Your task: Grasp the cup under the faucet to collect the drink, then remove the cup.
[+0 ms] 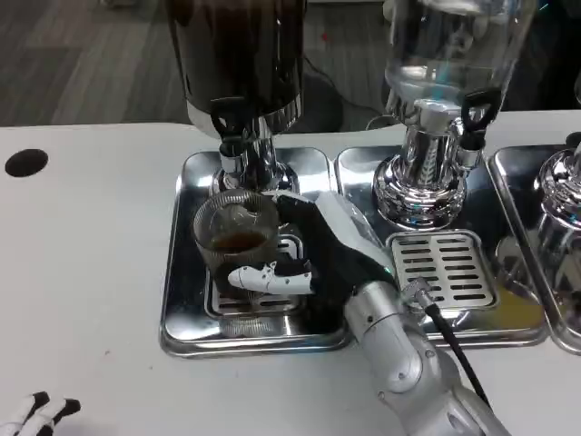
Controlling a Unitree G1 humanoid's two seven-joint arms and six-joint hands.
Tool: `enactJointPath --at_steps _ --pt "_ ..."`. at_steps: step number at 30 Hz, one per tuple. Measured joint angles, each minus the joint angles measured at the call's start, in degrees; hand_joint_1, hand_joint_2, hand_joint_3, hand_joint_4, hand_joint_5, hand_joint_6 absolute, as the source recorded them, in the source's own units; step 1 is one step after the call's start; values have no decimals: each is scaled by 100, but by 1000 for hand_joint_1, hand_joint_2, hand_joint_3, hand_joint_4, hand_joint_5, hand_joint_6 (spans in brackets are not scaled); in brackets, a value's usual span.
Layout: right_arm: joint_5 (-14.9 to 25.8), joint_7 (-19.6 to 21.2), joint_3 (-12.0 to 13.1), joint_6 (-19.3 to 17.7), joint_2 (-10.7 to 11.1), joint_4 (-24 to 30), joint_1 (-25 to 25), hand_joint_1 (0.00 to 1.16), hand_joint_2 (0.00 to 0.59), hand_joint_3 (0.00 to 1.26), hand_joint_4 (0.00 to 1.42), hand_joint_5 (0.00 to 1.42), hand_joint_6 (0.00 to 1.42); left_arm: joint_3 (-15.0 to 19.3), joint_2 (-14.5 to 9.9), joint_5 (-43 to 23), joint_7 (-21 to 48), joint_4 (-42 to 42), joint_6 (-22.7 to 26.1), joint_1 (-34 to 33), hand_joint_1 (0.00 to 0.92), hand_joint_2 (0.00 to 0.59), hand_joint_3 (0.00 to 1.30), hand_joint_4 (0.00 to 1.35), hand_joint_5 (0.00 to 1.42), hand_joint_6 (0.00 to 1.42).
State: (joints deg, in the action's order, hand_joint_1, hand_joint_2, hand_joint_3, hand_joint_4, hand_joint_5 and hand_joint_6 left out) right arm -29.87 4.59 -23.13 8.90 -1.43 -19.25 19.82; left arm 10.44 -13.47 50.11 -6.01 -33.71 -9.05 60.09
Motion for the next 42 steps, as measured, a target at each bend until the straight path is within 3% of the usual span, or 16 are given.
enactJointPath --at_steps 42 --pt "52 -101 158 2 276 843 -694 688 110 383 274 262 101 -267 3 225 58 -33 1 -9 0 76 238 130 180 445"
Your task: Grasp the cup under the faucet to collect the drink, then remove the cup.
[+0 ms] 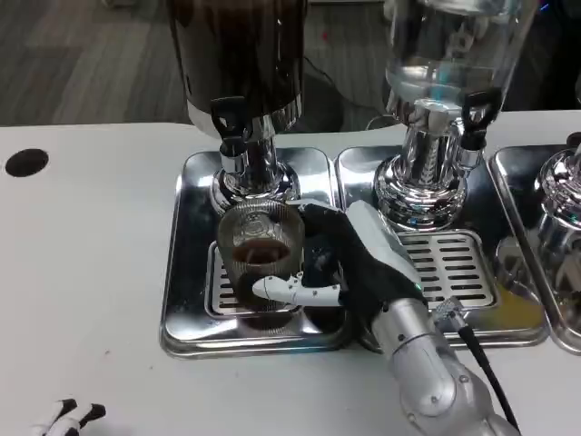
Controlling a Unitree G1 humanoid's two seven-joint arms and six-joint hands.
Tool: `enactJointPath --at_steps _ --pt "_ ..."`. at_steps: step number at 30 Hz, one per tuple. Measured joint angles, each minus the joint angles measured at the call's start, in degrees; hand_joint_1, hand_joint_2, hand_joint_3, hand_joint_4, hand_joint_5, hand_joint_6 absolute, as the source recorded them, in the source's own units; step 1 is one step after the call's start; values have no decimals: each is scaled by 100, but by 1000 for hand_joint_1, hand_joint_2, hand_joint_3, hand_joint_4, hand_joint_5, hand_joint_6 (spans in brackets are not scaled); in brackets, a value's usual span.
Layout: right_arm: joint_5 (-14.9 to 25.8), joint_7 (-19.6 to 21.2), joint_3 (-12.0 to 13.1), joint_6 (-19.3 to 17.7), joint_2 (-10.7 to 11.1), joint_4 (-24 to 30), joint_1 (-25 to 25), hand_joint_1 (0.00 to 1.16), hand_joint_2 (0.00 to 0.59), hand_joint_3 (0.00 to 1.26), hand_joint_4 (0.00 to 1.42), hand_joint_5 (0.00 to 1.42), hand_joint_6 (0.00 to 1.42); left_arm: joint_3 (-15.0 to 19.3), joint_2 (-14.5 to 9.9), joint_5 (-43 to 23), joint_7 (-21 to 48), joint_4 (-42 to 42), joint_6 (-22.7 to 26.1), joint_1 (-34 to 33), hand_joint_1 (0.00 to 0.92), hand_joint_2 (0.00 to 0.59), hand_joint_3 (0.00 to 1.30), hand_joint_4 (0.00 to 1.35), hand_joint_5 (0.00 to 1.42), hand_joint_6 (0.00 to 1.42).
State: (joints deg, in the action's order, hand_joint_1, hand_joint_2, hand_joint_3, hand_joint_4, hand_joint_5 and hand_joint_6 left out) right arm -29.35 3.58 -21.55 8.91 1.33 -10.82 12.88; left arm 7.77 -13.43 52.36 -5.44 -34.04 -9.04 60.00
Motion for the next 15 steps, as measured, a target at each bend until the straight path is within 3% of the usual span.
enactJointPath --at_steps 15 --pt "103 -171 54 8 172 498 -331 688 110 391 284 264 103 -193 5 151 0 2 46 -1 0 76 238 130 180 445"
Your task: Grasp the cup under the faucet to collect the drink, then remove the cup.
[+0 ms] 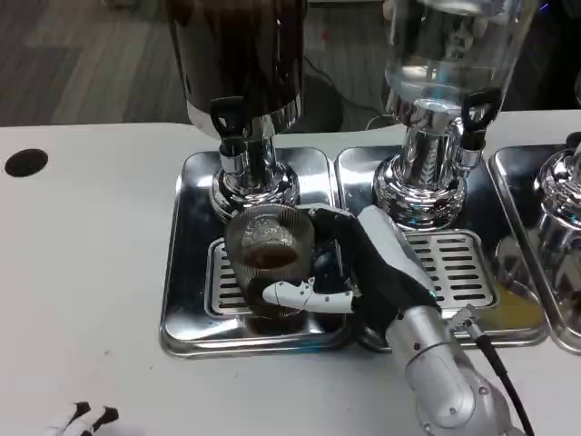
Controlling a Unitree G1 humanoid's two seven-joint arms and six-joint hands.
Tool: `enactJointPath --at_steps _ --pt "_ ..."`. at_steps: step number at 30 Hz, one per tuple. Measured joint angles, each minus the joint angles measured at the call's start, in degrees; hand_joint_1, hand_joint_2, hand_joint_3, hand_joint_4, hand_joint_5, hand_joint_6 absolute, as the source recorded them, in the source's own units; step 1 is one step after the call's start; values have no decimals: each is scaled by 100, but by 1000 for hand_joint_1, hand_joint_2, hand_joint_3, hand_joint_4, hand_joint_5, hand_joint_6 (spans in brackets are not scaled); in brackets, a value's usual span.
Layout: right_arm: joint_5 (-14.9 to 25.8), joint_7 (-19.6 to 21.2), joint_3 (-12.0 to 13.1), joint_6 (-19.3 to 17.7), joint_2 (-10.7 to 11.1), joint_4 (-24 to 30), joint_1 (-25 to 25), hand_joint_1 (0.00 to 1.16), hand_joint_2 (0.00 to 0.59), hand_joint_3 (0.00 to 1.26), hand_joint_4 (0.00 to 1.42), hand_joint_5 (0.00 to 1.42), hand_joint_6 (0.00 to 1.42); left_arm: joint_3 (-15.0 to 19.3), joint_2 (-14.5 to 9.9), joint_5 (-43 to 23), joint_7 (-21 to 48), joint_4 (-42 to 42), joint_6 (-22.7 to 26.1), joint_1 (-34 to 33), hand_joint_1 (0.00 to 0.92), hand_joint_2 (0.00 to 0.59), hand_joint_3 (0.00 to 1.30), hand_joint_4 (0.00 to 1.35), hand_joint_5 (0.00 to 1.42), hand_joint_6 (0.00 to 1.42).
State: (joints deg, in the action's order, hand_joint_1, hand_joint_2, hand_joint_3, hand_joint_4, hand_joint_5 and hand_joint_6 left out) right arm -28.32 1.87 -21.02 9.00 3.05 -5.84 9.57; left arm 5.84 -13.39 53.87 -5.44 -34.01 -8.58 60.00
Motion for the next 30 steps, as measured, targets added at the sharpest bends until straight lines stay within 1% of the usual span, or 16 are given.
enactJointPath --at_steps 6,12,18,27,30 --pt "46 -77 22 4 48 199 -159 686 112 401 289 275 103 -28 0 41 1 5 38 -39 0 76 238 130 180 445" --pt "73 -105 51 4 160 320 -252 682 116 405 294 278 103 -69 -1 46 4 6 53 -103 0 76 238 130 180 445" --pt "98 -131 51 4 177 402 -334 679 120 406 298 279 116 -148 -1 60 4 8 59 -107 0 76 238 130 180 445" --pt "108 -143 52 4 199 464 -384 678 125 406 299 279 120 -167 -1 66 4 33 77 -107 0 76 238 130 180 445" --pt "109 -149 51 4 199 478 -403 677 126 406 321 289 121 -173 -1 67 4 33 78 -107 0 76 238 130 180 445"
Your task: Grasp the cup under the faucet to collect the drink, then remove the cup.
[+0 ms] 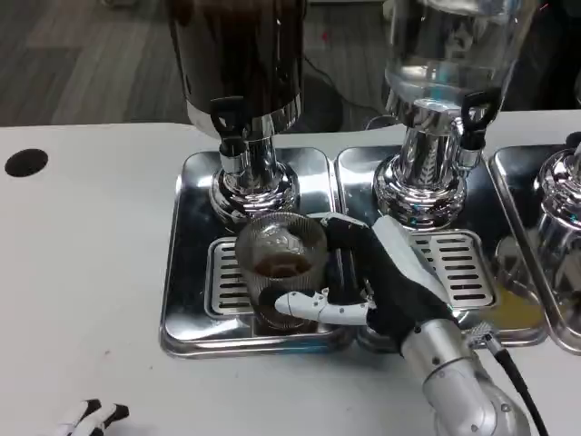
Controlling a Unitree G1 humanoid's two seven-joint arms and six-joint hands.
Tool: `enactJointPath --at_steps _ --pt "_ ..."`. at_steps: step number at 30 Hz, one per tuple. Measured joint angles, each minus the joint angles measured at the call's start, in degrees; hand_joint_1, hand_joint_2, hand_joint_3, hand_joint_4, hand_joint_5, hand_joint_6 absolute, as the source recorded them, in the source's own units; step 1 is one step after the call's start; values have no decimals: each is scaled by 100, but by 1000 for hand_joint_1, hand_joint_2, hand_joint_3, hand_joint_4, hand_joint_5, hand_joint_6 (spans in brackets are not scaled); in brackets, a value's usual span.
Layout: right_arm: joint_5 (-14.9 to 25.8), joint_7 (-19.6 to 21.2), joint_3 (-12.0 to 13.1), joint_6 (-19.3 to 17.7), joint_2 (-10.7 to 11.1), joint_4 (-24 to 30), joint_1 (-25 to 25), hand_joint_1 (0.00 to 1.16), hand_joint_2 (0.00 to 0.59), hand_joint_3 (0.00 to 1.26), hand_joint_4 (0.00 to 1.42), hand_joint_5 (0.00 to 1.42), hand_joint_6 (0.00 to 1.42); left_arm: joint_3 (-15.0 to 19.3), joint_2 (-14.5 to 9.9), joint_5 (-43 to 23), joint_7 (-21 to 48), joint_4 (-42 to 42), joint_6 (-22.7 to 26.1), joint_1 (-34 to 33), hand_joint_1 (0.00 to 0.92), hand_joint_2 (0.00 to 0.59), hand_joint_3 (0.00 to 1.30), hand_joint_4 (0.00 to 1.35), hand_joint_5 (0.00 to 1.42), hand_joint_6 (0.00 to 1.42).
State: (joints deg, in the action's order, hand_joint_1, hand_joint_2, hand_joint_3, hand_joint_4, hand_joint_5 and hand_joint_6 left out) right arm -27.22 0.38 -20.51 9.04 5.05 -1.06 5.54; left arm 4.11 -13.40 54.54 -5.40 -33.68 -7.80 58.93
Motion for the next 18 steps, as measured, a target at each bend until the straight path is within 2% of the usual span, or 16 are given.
enactJointPath --at_steps 18 --pt "15 -2 -1 -1 3 76 -80 677 127 415 440 347 160 0 -1 3 0 0 1 72 0 76 237 132 180 445"
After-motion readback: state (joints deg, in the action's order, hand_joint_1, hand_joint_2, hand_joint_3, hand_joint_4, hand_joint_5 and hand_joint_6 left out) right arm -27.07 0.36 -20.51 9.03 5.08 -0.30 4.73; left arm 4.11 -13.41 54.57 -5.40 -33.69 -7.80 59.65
